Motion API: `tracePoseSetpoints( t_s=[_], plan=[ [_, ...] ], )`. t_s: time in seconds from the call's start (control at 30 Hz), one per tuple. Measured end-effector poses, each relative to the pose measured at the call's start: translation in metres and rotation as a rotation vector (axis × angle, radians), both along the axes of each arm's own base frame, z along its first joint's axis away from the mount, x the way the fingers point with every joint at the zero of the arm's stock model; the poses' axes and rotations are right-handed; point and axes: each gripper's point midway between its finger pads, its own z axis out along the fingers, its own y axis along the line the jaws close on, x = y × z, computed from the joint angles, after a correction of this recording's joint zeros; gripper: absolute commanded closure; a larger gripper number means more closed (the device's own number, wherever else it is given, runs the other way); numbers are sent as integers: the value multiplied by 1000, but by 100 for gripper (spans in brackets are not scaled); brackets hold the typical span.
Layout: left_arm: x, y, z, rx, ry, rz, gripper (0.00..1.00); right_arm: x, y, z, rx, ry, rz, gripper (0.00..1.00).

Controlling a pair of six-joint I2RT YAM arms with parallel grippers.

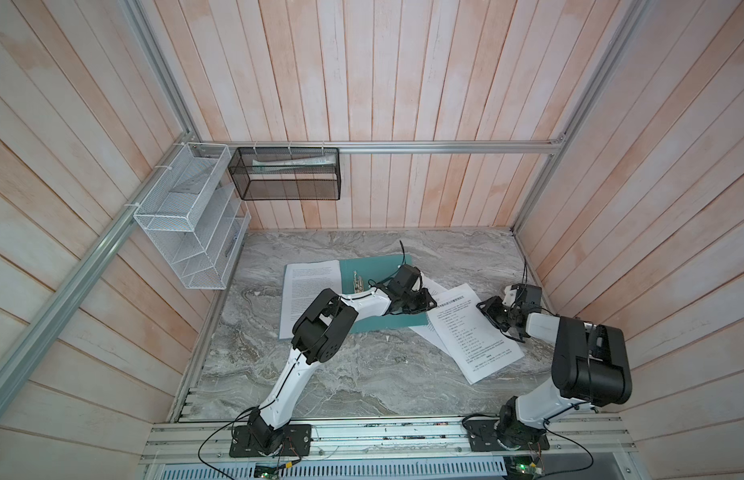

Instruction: Put the files into the folder

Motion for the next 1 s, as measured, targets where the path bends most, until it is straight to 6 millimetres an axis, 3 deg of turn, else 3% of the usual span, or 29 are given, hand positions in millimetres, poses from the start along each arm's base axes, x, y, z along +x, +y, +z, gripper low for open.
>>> tracePoseSetpoints(
  t_s=[0.03,0.17,0.27,0.37,0.47,0.6,0.7,0.83,1.0],
  plan=[
    [1,1,1,-3,1,1,100,0,0,0,2,1,0,59],
    [4,3,2,-1,-4,2,100,-4,2,5,13,10,-6,60],
    [7,2,12,8,-24,-15,100,-5,3,20,18,-13,-12,60],
    [12,2,37,4,-73,-46,100,1,3,44,18,-63,-10,60],
    [22,8,80,-16,-151,-85,100,10,5,71,23,-127,3,61],
    [46,43,137,-24,-269,-106,100,22,20,97,23,-186,55,61],
    [70,86,158,-4,-331,-85,100,25,40,103,31,-196,108,62],
    [102,140,154,62,-359,-54,100,32,71,95,51,-167,182,63],
    [129,166,139,122,-392,-96,100,44,114,63,66,-85,284,64]
  ],
)
